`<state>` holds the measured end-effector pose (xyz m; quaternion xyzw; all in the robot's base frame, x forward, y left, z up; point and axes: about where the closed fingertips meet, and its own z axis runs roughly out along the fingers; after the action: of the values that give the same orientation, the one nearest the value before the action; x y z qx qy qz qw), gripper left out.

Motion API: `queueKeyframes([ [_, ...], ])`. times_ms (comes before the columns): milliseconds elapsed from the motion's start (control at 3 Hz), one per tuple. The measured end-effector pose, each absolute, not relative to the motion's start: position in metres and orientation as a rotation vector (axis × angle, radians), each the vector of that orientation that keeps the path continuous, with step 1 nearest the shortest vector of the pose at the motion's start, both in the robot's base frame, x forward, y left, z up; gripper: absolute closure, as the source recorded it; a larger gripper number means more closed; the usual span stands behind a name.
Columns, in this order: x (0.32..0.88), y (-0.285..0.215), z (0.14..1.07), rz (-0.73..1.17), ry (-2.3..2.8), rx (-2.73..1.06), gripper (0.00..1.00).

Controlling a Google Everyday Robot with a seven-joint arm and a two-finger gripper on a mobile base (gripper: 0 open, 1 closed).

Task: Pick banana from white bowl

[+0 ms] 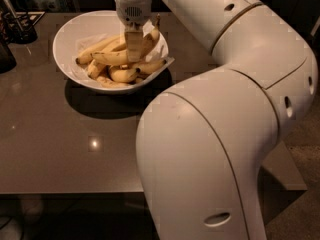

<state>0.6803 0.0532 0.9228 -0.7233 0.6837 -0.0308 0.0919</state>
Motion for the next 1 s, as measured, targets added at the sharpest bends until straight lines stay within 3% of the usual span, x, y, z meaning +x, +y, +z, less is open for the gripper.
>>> queueKeyframes([
  [333, 0.6789, 0.0524, 0.9141, -0.073, 2.035, -2.163, 0.47],
  [1000, 0.6713, 0.0551, 0.9156, -0.119, 1.98, -2.208, 0.88],
])
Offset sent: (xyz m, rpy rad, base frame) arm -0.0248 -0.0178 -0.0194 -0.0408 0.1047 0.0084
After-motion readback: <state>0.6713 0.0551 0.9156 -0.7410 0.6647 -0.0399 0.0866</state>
